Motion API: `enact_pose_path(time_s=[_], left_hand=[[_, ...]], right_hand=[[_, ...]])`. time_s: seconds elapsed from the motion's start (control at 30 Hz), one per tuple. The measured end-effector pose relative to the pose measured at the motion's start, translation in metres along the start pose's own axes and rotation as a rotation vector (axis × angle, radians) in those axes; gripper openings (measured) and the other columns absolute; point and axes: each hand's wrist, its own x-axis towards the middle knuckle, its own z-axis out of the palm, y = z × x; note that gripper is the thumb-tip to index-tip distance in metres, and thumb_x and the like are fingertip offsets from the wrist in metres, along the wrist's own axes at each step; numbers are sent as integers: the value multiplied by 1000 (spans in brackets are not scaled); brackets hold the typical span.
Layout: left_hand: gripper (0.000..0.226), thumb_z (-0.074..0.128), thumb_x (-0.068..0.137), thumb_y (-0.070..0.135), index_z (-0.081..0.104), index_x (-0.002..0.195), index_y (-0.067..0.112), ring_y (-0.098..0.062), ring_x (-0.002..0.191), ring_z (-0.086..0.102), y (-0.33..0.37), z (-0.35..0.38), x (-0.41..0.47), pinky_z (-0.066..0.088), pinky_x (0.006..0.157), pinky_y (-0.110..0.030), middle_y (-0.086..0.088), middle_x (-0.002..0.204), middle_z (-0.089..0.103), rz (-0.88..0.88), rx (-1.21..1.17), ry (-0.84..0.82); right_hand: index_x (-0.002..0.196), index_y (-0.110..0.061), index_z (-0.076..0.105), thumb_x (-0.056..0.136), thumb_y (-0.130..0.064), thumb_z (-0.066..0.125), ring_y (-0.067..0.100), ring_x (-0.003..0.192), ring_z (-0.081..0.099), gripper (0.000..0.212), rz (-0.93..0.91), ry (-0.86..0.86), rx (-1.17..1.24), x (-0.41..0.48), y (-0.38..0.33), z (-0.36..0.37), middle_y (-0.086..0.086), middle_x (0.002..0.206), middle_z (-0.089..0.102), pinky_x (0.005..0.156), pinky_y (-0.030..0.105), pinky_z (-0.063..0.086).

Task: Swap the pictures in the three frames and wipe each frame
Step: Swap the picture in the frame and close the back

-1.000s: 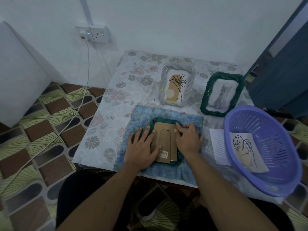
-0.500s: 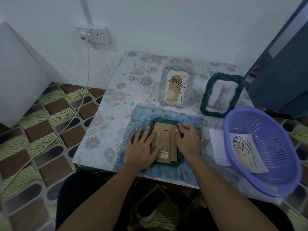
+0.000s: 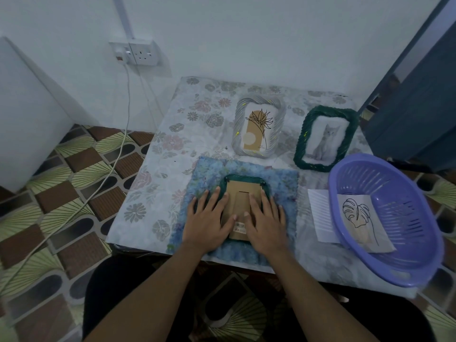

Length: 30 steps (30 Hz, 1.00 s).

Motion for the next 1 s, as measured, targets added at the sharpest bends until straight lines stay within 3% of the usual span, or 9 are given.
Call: enact_pose_path(time_s=[0.1, 0.2, 0.3, 0.43, 0.53, 0.73, 1.0], left_hand=[[72, 15, 93, 71, 15, 155, 35, -19, 152, 1, -2, 1, 1, 0, 122, -48, 7, 165, 6, -1, -14, -6], [70, 18, 93, 71, 18, 154, 37, -17, 152, 1, -4, -1, 2, -2, 122, -44, 11, 164, 7, -3, -61, -17], [63, 23, 93, 62, 31, 151, 37, -14, 151, 6, -8, -7, 6, -5, 120, -39, 12, 162, 17, -18, -283, -43], [54, 43, 90, 48, 46, 142, 34, -18, 149, 17, -20, -20, 7, 9, 121, -42, 4, 158, 31, -13, -547, -63], [57, 54, 85, 54, 51, 139, 34, -18, 146, 19, -33, -23, -2, 18, 118, -41, 3, 157, 31, 69, -487, -53], [67, 48, 74, 81, 63, 125, 41, -18, 138, 35, -52, -22, -17, 28, 116, -41, 4, 146, 46, 194, -363, -114], [41, 67, 74, 60, 76, 105, 34, -18, 133, 41, -44, -32, -10, 31, 111, -35, 6, 146, 46, 135, -374, -129]], right_hand=[[157, -38, 10, 94, -57, 10, 20, 153, 0, 66, 13, -16, -11, 0, 0, 0, -5, 166, -2, 121, 42, -6], [156, -39, 14, 90, -61, 7, 21, 152, 4, 70, 15, 3, -4, -1, 0, -1, -5, 166, 2, 121, 42, -4], [156, -41, 15, 91, -62, 11, 20, 152, 5, 68, 18, -5, 20, -1, 1, -1, -7, 166, 3, 121, 41, -4], [156, -42, 13, 98, -58, 18, 18, 152, 2, 60, 27, -24, 8, -1, 0, -4, -8, 166, 0, 121, 40, -6], [156, -41, 13, 102, -57, 20, 19, 152, 2, 57, 29, -24, 9, 1, 0, -3, -8, 166, 1, 122, 42, -4], [155, -41, 17, 101, -58, 22, 20, 152, 5, 56, 32, 6, 23, 0, 0, -2, -8, 166, 5, 122, 43, -1], [154, -40, 21, 102, -56, 25, 20, 152, 6, 55, 34, 15, 44, 0, -1, -2, -6, 166, 7, 122, 43, -3]])
